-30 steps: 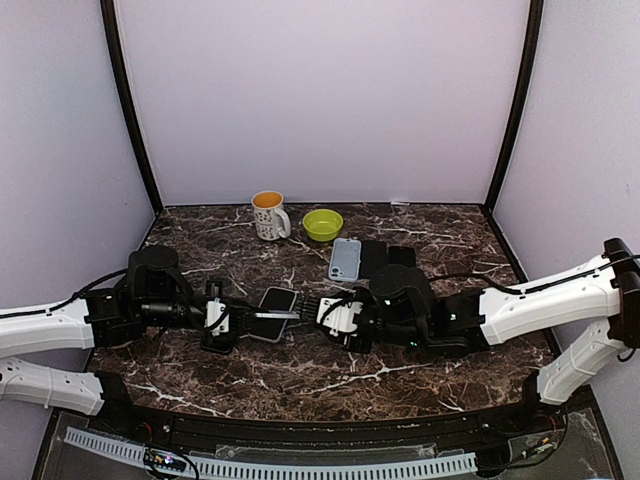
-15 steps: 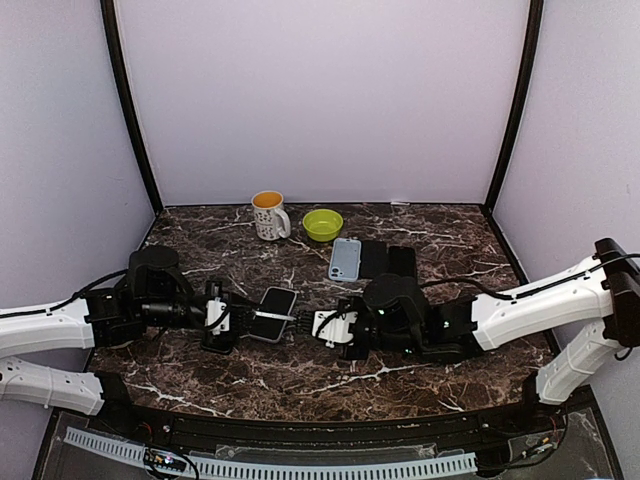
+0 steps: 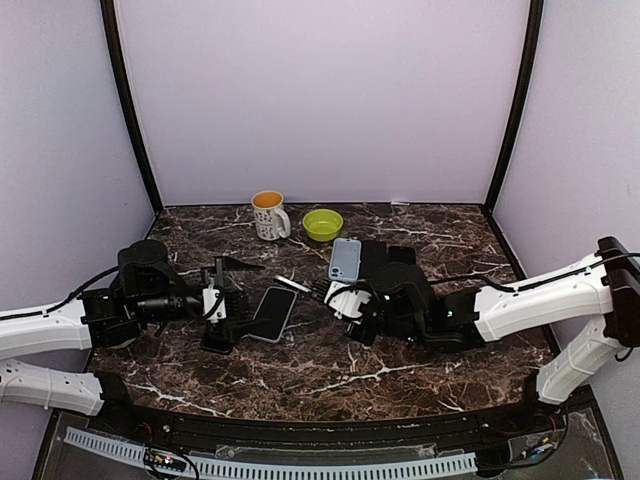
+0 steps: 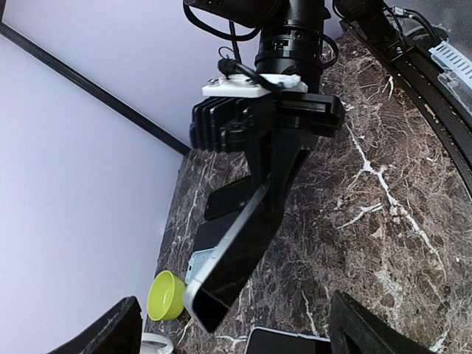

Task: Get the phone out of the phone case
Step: Pass from the left arm to the right, then place the phone at the center of the board.

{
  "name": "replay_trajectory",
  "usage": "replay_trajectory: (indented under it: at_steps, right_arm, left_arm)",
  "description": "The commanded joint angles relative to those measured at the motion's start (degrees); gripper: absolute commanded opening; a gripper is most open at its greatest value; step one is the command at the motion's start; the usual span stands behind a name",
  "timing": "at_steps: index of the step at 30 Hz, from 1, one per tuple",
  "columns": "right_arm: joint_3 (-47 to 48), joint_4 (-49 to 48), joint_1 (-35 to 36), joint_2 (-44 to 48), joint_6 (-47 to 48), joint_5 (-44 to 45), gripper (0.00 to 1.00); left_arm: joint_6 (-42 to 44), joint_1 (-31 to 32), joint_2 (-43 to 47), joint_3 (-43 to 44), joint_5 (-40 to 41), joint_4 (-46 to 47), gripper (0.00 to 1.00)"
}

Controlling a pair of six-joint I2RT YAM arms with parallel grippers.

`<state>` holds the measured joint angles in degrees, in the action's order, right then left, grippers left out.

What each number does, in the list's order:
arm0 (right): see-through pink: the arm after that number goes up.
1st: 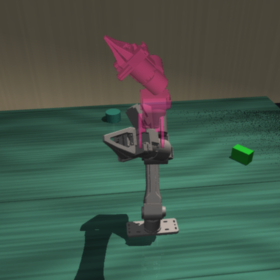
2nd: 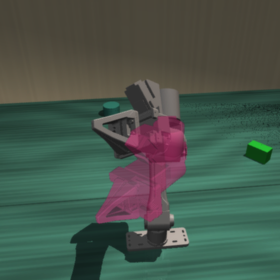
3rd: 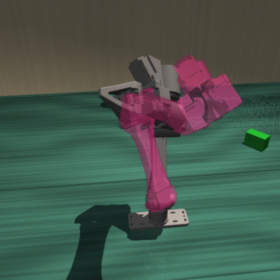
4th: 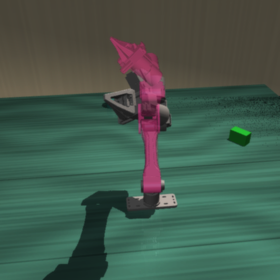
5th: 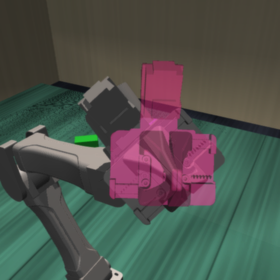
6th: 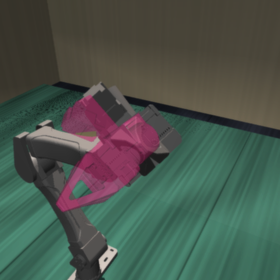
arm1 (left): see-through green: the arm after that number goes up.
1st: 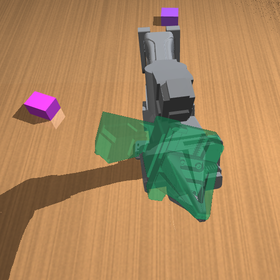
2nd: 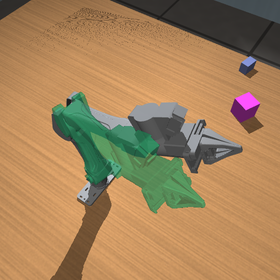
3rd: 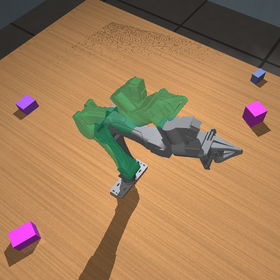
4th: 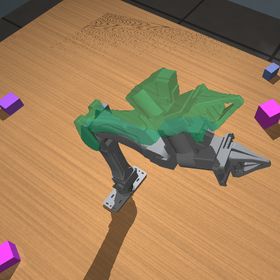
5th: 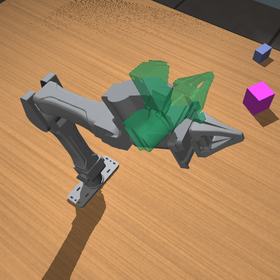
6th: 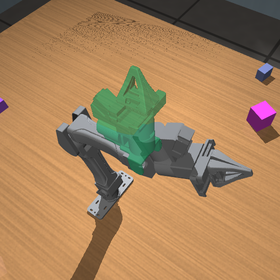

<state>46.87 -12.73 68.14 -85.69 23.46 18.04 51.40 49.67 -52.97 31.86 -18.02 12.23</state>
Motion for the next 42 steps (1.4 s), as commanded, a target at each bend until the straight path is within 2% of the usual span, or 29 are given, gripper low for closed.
replay_trajectory:
  at_steps: [1, 6, 9, 17, 21, 25, 33, 42]
  right_arm:
    - [0.8, -2.37, -3.36, 3.96, -8.83, 4.7, 0.0]
    - [2.26, 5.41, -8.73, 6.85, -17.28, 4.76, 0.0]
    - [2.56, 9.13, -13.83, 8.48, -22.62, 0.86, 0.0]
    - [0.26, 14.79, -32.44, 13.24, -35.51, -13.41, 0.0]
    - [-1.11, 18.13, -43.42, 14.37, -41.55, -25.4, 0.0]
    - [-2.01, 20.9, -51.13, 13.12, -44.41, -34.52, 0.0]
    - [-3.15, 18.83, -58.75, 6.43, -49.43, -39.81, 0.0]
    - [1.41, 14.58, -60.18, -7.32, -54.2, -41.73, 0.0]
  left_arm:
    - [-0.42, 0.01, 1.7, -0.74, 1.9, 3.4, 0.9]
    - [-0.22, -0.01, 2.01, -1.08, 3.12, 4.35, 0.9]
    - [0.0, 0.05, 2.07, -1.09, 3.55, 4.36, 0.9]
    - [-0.01, -0.01, 1.3, -1.09, 3.89, 4.44, 0.9]
    - [0.06, 0.01, 1.24, -1.01, 4.1, 4.38, 0.9]
    - [0.1, 0.07, 1.22, -0.92, 4.22, 4.17, 0.9]
    - [0.29, 0.03, 1.11, -0.93, 4.54, 3.96, 0.89]
    - [0.45, 0.02, 0.72, -1.14, 4.95, 4.11, 0.89]
